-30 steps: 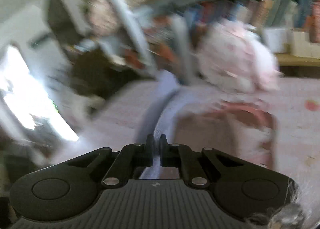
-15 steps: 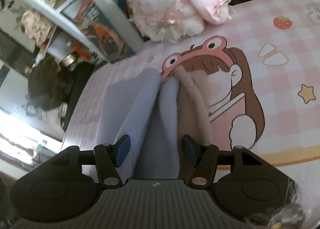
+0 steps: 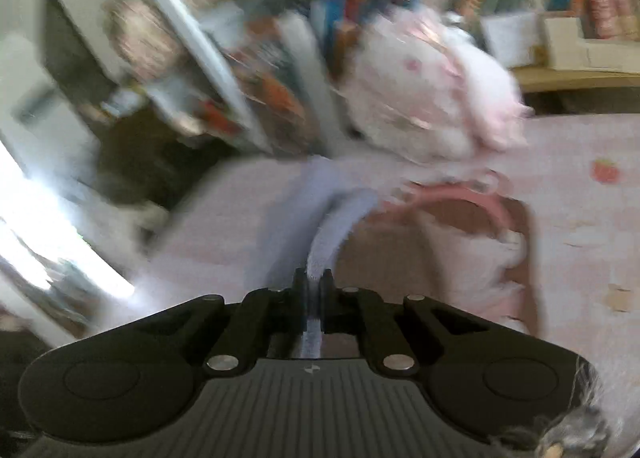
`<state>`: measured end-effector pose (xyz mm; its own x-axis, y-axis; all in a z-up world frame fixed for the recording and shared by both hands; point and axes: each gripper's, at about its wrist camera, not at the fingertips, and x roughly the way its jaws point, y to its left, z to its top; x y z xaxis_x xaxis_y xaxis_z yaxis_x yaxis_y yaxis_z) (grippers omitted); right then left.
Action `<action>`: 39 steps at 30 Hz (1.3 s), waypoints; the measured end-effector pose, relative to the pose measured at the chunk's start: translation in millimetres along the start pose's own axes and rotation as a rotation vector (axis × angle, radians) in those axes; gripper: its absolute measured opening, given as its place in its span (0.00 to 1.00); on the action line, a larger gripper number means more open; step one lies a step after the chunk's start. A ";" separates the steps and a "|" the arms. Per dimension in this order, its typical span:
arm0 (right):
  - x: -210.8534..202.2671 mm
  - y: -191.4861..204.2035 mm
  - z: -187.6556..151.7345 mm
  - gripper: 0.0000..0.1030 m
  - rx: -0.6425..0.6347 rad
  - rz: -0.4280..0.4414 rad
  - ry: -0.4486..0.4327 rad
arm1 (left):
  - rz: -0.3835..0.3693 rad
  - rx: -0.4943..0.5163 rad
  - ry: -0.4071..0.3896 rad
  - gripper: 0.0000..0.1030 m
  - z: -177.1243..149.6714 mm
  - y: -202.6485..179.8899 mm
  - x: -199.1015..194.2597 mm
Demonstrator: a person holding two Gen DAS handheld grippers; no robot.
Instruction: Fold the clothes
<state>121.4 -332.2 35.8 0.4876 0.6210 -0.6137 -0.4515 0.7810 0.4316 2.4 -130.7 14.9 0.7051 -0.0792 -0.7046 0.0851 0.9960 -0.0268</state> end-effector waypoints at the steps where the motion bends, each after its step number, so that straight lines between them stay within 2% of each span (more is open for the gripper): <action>1: 8.8 -1.3 -0.4 0.08 -0.013 -0.072 0.047 | -0.001 0.006 0.002 0.62 0.0 -0.1 0.6; 3: 18.2 -4.6 -1.4 0.11 -0.018 -0.165 0.096 | -0.004 0.017 0.005 0.62 0.5 -0.5 -0.3; 4: 13.2 -4.8 -1.7 0.18 -0.010 -0.160 0.064 | -0.011 0.016 0.006 0.62 0.3 0.7 -0.6; 5: 5.9 -3.5 -1.5 0.38 -0.008 -0.151 0.021 | -0.015 0.014 0.005 0.62 -0.1 1.7 -0.6; 6: -1.8 -0.4 -1.3 0.46 -0.018 -0.147 -0.024 | -0.019 0.012 0.004 0.62 -0.7 2.7 -0.5; 7: -8.3 4.4 -1.0 0.49 -0.038 -0.145 -0.062 | -0.020 0.012 0.003 0.62 -0.7 2.9 -0.4; 8: -11.1 9.0 -0.6 0.48 -0.057 -0.136 -0.073 | -0.022 0.013 0.003 0.62 -0.8 3.1 -0.3; 13: -4.1 24.7 -1.9 0.49 -0.066 -0.069 -0.017 | -0.031 0.010 0.006 0.63 0.2 5.2 0.6; 17: 9.3 27.2 -5.1 0.47 -0.035 -0.080 0.041 | -0.037 0.006 0.009 0.64 0.3 6.0 0.6; 18: 12.5 27.4 -5.7 0.44 -0.032 -0.085 0.059 | -0.036 0.006 0.010 0.64 0.3 5.9 0.8; 21: 15.1 27.0 -9.2 0.10 -0.020 -0.041 0.093 | -0.034 0.005 0.018 0.65 0.4 6.0 1.9; 22: 12.5 27.8 -10.3 0.09 -0.023 -0.019 0.085 | -0.035 0.000 0.019 0.65 0.2 7.0 2.0; 25: -15.1 38.0 -16.3 0.09 -0.103 0.047 -0.045 | -0.056 -0.047 0.027 0.69 -0.4 13.9 3.7; 27: -11.2 37.5 -23.0 0.09 -0.111 -0.021 -0.024 | -0.071 -0.069 0.040 0.70 -2.1 17.7 6.7; 30: 16.8 20.2 -30.4 0.11 -0.055 -0.118 0.095 | -0.096 -0.112 0.049 0.70 -4.5 24.0 8.9; 32: 13.0 21.3 -28.6 0.12 -0.063 -0.112 0.091 | -0.086 -0.134 0.026 0.69 -1.9 28.9 2.2; 33: 9.7 22.2 -27.4 0.15 -0.071 -0.112 0.081 | -0.091 -0.165 0.017 0.69 -0.8 36.2 0.9; 35: -3.2 24.2 -23.6 0.39 -0.098 -0.123 0.028 | -0.102 -0.227 -0.003 0.69 1.5 50.8 -1.9; 36: -7.6 20.1 -21.7 0.59 -0.087 -0.133 0.014 | -0.107 -0.259 -0.012 0.69 2.6 58.1 -3.2; 38: -14.7 11.1 -18.1 0.63 -0.059 -0.151 -0.002 | -0.117 -0.321 -0.032 0.70 4.9 72.8 -5.9; 39: -12.5 4.5 -17.3 0.65 -0.030 -0.155 0.025 | -0.123 -0.358 -0.023 0.70 5.5 78.7 -2.6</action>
